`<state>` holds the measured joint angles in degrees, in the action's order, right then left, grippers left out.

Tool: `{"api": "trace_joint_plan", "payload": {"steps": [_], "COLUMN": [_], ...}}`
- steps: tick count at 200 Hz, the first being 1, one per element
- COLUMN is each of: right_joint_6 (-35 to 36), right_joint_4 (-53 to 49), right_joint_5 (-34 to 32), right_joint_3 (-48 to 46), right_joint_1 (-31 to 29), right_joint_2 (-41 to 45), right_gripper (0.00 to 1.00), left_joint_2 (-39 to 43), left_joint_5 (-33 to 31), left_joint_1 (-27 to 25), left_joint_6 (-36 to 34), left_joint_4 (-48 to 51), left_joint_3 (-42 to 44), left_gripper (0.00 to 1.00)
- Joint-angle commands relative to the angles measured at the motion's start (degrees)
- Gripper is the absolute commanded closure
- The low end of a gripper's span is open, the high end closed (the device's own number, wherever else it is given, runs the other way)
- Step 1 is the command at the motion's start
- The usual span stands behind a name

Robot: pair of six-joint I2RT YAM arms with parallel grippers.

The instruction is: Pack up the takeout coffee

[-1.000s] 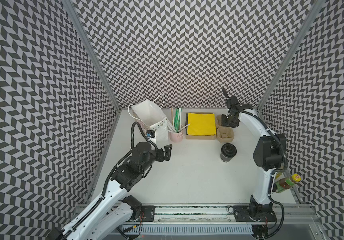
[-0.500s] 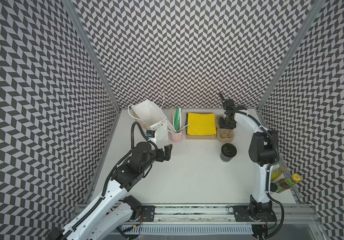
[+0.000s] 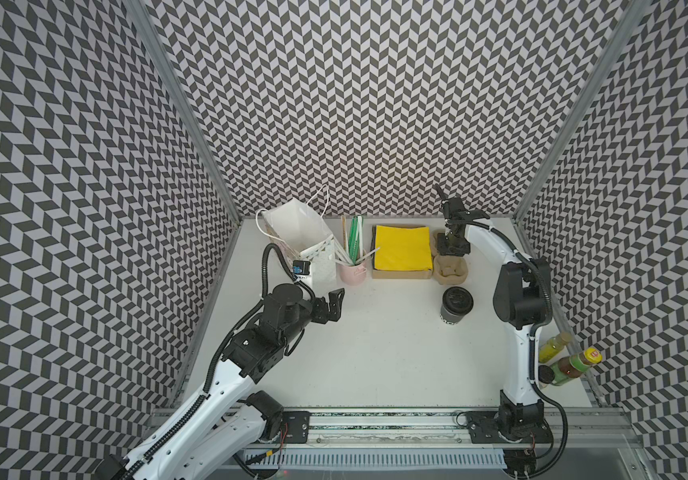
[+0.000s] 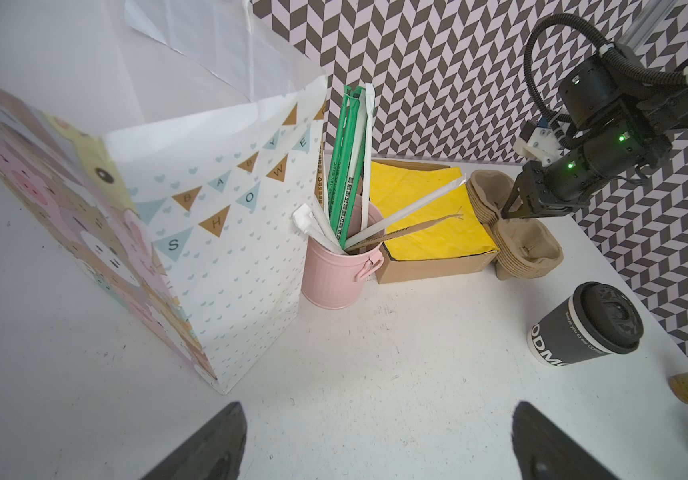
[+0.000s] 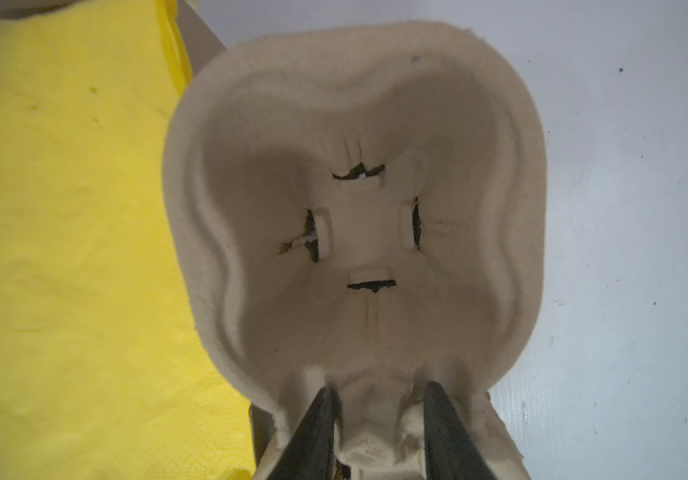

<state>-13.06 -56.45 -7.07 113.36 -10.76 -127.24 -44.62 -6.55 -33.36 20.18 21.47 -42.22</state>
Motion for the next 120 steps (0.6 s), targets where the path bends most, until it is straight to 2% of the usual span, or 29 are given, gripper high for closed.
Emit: {"api": "trace_joint_plan", "payload": {"steps": [1, 52, 120], "right_joint_6": [-0.01, -0.40, -1.01], "right_joint_4": [0.30, -0.33, -0.31], "right_joint_5": [-0.48, -0.01, 0.63], "right_joint_3": [0.65, 0.09, -0.33], "right_joint_1": [-0.49, -0.49, -0.42], "right_joint_2": [-1.96, -1.14, 2.67], "right_gripper": [0.69, 0.83, 0.87], "left_joint_2": [0.41, 0.41, 0.50], "left_joint_5": [0.13, 0.06, 0.12], "left_joint_1": [-0.28, -0.21, -0.23], "left_joint_6": [-0.85, -0.85, -0.85], "left_joint_4": [-0.56, -0.56, -0.56], "left_joint_3": [0.64, 0.64, 0.64], "left_gripper": [0.00, 0.00, 0.00]}}
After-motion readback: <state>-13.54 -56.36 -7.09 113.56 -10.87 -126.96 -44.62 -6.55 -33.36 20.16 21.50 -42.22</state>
